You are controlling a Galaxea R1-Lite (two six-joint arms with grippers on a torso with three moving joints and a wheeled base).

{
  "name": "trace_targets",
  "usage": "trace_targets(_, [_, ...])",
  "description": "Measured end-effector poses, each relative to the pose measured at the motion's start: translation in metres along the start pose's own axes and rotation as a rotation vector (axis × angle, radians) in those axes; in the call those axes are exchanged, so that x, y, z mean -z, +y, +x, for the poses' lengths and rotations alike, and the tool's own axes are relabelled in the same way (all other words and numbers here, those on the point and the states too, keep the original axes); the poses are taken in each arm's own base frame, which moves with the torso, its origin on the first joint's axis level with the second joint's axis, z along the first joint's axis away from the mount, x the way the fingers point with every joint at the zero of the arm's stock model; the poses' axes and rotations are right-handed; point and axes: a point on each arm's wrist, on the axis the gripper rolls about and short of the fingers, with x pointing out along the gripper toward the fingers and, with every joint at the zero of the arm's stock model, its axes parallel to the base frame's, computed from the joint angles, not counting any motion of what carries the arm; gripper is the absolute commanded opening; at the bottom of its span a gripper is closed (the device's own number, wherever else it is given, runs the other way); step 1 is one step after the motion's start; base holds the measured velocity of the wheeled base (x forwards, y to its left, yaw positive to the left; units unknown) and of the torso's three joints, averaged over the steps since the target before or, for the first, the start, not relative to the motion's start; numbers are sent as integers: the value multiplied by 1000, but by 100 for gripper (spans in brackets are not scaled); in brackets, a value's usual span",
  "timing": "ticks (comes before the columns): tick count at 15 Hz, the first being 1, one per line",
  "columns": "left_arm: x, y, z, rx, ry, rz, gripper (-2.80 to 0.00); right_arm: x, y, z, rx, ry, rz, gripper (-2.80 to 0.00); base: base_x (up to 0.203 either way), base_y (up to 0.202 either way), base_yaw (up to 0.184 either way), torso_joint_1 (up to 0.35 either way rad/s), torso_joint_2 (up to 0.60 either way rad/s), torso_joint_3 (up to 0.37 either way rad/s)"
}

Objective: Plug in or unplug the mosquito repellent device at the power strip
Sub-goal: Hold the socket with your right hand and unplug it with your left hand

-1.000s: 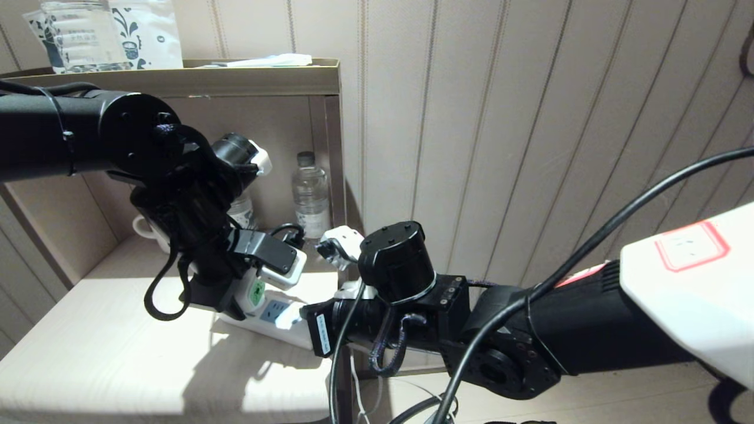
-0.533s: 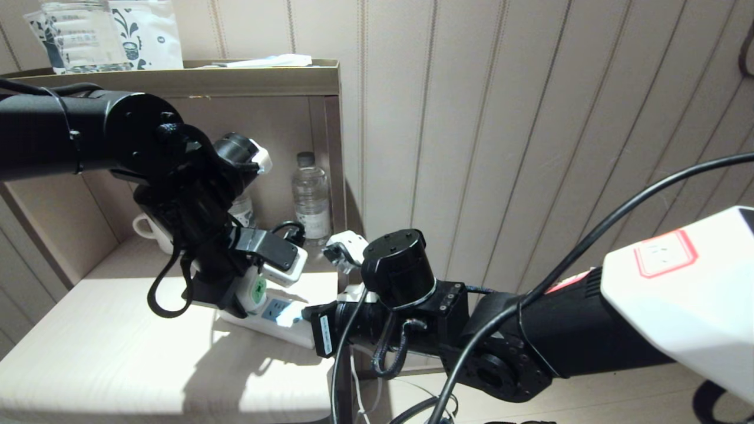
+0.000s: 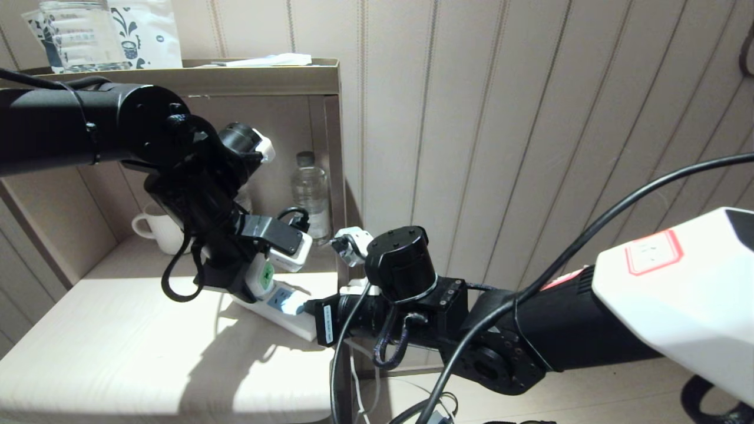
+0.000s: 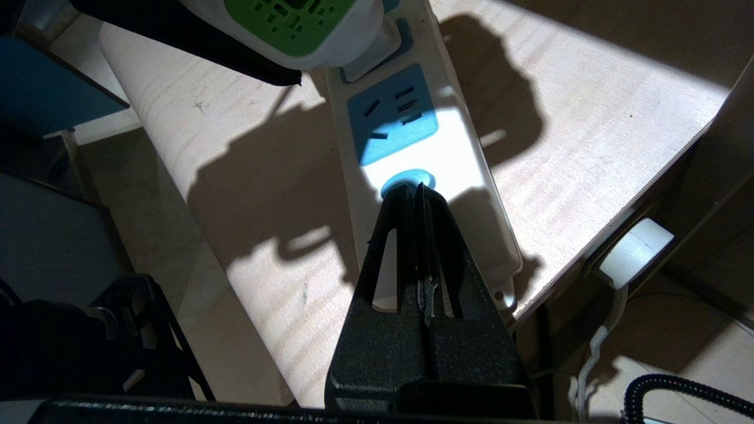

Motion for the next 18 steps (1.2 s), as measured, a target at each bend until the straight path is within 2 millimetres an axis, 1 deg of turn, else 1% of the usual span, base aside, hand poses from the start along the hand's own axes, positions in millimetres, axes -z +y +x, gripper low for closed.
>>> trace_targets(6, [6,6,-3,-26,0,-18,-280,0,-3,2,-19,10,29,-280,0,0,0,0,0,0])
trace_targets(11, [10,6,-3,-22,6,-30,-280,-2,-5,3,-19,13,67,-280,0,0,0,0,0,0])
trace_targets(14, [12,5,-2,-12,11,-36,-280,0,-7,8,-15,23,83,-280,0,0,0,0,0,0])
trace_targets(16, [13,6,-2,-17,11,-40,-280,-2,-8,13,-24,28,155,-280,0,0,0,0,0,0])
trace_targets(18, [13,6,-3,-21,0,-42,-280,1,-11,17,-20,56,184,-280,0,0,0,0,0,0])
